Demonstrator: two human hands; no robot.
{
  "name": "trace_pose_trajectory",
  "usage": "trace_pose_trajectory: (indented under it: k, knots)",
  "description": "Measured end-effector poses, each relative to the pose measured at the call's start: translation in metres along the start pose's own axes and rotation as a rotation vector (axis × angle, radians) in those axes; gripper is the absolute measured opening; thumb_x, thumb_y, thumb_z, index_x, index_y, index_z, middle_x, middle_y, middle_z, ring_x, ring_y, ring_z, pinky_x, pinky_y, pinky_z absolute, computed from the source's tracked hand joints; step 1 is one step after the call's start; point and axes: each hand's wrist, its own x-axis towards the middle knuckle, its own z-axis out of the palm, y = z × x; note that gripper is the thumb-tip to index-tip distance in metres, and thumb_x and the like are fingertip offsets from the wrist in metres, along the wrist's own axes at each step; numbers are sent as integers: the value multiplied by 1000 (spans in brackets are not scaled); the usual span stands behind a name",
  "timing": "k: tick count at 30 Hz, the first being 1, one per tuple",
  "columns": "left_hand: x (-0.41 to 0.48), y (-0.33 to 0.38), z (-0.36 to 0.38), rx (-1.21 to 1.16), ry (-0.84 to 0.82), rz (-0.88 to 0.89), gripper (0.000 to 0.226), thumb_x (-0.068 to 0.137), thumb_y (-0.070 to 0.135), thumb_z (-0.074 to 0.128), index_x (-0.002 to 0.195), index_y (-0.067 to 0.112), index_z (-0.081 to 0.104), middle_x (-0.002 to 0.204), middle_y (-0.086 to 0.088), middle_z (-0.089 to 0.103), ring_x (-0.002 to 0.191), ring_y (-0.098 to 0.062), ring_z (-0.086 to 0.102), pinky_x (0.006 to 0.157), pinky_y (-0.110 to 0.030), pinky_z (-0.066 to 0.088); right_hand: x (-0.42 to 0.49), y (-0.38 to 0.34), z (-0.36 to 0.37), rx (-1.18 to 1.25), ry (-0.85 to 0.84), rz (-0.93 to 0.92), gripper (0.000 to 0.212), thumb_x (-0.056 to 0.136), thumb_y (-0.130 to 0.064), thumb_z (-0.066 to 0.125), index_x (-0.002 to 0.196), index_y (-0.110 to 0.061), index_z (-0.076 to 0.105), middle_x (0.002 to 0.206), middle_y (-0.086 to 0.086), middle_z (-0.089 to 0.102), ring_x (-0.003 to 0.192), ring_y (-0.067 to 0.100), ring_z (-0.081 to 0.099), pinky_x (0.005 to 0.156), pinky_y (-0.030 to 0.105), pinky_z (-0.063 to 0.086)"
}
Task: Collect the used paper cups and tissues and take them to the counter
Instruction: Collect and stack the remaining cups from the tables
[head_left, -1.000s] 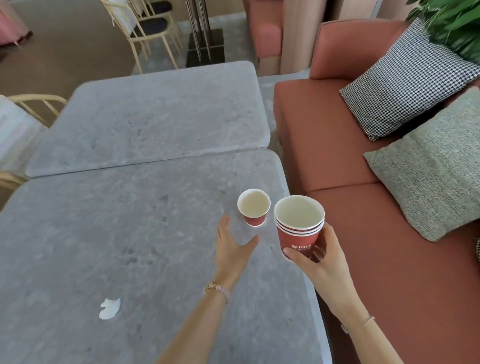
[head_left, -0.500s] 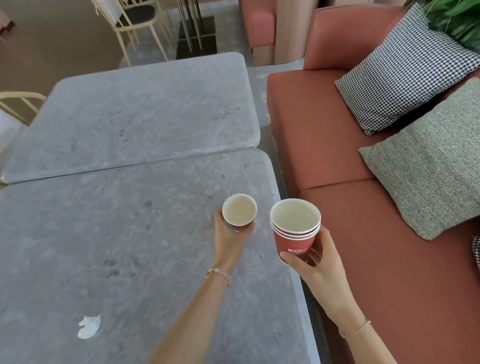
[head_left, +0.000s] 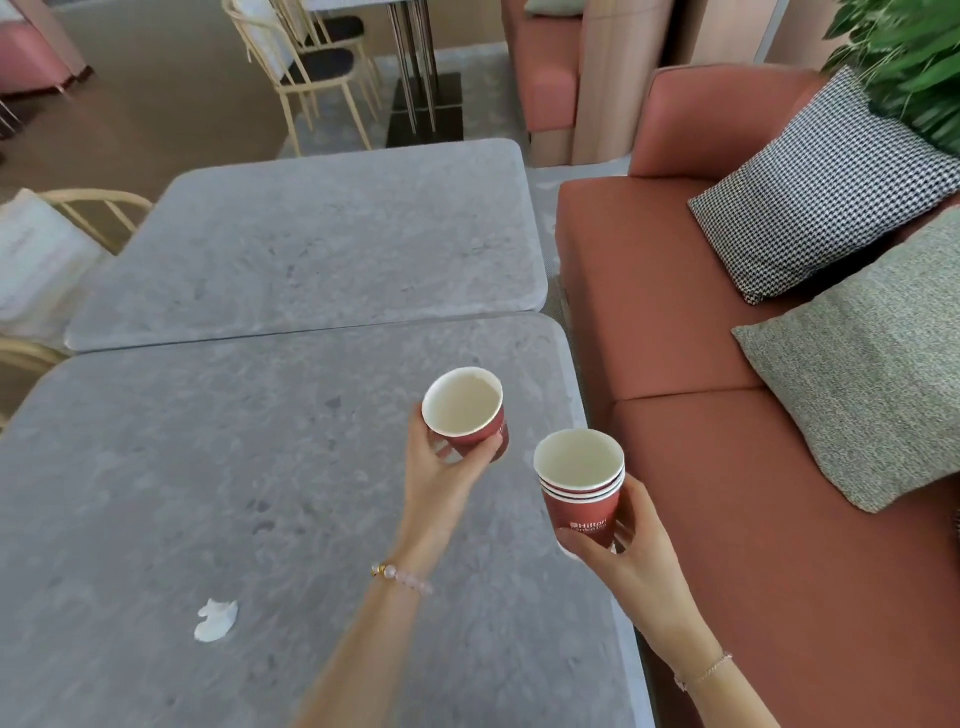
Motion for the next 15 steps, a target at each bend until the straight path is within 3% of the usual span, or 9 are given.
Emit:
trace_pose_trajectory:
  k: [4,9,15]
  knots:
    - [-16,34,-25,-42,-37,50,62,68,0,80,115,26,50,106,15,64,91,4,64,67,-9,49,-14,0,14,-24,-38,-16,63,70,-15,82,115,-43,49,112,-22,62,102,-6,59,76,6,47]
    - [-34,64,-52,-57,-82,98,55,69,-7,77,107,24,52,102,9,65,86,6,64,66,-8,48,-27,-4,40,-65,-88,-26,67,70,-13,82,125,-30,48,117,-12,61,105,4,60,84,17,49]
    - [-48,80,-92,-93,-142,94,53,66,-3,78,110,17,55,105,3,67,90,3,65,70,-11,49,-45,-21,85,-116,-89,-107,66,68,-14,83,115,-42,46,114,-22,58,103,-7,56,78,8,48]
